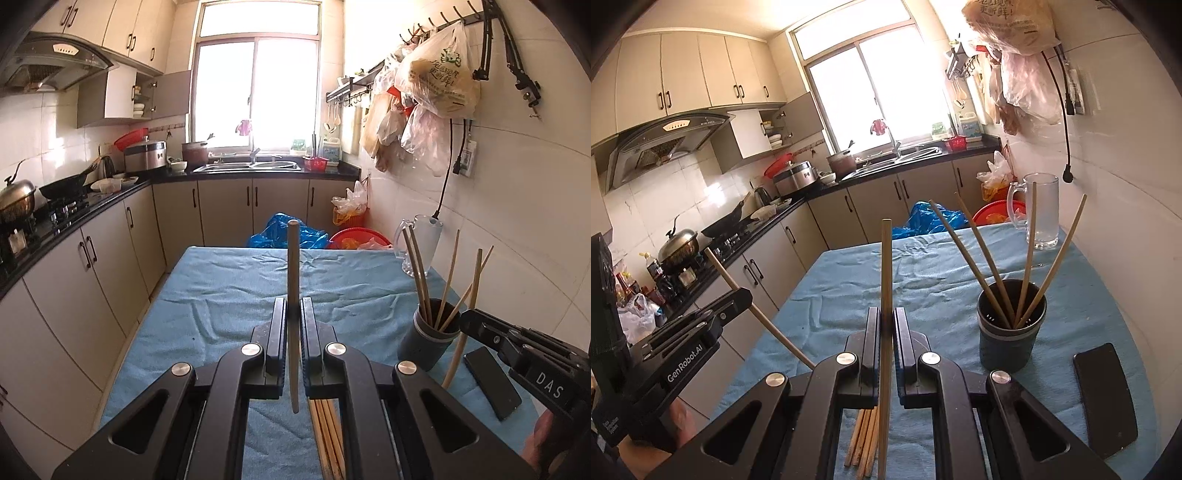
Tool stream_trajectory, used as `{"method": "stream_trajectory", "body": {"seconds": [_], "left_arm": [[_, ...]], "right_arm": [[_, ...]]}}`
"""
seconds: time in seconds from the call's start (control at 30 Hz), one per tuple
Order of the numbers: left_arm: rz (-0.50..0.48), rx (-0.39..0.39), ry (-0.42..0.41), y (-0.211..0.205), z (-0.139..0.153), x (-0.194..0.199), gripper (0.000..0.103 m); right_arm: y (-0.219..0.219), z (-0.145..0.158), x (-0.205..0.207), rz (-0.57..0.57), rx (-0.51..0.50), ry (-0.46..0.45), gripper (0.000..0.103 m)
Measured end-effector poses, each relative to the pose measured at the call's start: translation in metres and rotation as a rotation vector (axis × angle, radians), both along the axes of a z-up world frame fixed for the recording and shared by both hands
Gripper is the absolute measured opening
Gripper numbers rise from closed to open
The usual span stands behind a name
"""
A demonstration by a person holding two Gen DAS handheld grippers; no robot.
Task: Organize utensils
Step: 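Lift the chopstick upright with the left gripper, then carry the chopstick over the grey cup and lower it in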
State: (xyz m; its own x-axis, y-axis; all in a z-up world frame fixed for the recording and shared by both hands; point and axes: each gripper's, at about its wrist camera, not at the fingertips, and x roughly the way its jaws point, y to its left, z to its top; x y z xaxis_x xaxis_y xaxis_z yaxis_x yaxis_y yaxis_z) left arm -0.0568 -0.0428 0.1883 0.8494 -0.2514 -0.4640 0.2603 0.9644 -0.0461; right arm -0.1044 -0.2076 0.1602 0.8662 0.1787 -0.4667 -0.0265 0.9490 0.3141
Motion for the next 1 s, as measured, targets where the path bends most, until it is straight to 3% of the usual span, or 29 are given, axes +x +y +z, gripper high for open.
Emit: {"method": "stream_trajectory", "body": {"seconds": [0.53, 0.87, 1.0], "left_arm": [[-0.047, 0.015, -0.02, -0.019, 0.014, -0.006, 0.006], [-0.181, -0.11, 0.044, -0.043, 0.048, 0.011, 0.006], [-0.216, -0.15, 0.033, -0.058, 0.068, 0.02, 0.006]], "right_arm": [[-0.024, 0.01, -0.014, -0.042, 0.035, -0.037, 0.007], [-0.066, 0.037, -0.031, -0.144, 0.063, -0.113, 0.007], [-0.09, 0.056, -0.035, -0.199, 0.075, -0.163, 0.007]]}}
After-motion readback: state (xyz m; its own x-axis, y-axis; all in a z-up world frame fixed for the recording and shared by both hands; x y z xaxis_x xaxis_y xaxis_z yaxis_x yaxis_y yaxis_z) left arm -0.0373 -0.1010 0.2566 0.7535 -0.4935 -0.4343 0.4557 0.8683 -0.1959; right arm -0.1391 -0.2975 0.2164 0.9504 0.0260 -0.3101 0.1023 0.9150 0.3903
